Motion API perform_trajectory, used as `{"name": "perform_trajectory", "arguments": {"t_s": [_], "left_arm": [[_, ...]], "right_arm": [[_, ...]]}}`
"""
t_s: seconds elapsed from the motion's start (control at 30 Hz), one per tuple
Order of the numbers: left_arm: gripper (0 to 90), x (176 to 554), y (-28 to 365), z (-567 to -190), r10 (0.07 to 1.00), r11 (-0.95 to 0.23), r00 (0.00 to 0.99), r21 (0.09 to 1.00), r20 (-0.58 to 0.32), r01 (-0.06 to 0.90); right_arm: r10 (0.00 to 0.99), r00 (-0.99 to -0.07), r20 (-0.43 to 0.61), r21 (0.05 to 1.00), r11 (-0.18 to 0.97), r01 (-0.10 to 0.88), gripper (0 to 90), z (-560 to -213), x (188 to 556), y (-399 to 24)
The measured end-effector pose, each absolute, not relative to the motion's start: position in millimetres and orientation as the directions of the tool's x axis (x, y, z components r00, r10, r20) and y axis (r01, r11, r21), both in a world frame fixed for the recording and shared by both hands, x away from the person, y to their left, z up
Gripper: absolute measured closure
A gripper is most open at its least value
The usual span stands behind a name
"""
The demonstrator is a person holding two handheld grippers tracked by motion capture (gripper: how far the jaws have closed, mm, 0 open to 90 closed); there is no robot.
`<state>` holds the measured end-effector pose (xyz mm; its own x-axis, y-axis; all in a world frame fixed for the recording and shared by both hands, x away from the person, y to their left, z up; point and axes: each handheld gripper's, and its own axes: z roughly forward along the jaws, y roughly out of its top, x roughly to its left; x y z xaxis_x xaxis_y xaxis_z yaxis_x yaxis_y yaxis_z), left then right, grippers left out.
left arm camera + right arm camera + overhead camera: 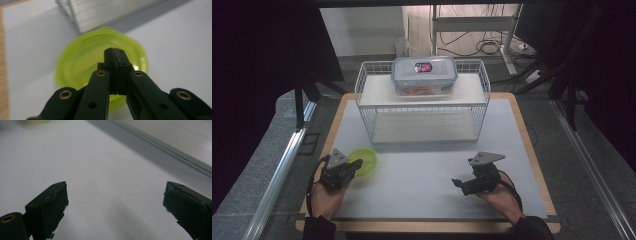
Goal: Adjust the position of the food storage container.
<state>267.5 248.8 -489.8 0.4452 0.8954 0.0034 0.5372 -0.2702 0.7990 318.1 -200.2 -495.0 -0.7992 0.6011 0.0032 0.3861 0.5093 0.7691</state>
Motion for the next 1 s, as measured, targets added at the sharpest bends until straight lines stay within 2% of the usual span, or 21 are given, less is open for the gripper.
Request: {"name": "perform_trajectory", "arguments": {"t_s": [0.3,0.47,1.0], "left_arm": [[89.5,267.3,287.0,-497.2,0.942,-0.198,0.335,0.786,-0.012,0.586],[89.6,271.4,303.8,-510.0,0.957,-0.161,0.288,0.746,-0.043,0.646],[89.5,290.6,295.2,-535.6,0.930,-0.189,0.353,0.685,-0.106,0.704]], "right_arm": [[0.595,-0.804,-0.022,0.757,0.535,0.375,7.6,-495.4,318.1,-199.8],[0.594,-0.804,-0.028,0.752,0.543,0.375,8.0,-495.6,318.2,-199.9],[0.590,-0.807,-0.039,0.734,0.565,0.378,8.6,-497.7,318.5,-198.6]]}}
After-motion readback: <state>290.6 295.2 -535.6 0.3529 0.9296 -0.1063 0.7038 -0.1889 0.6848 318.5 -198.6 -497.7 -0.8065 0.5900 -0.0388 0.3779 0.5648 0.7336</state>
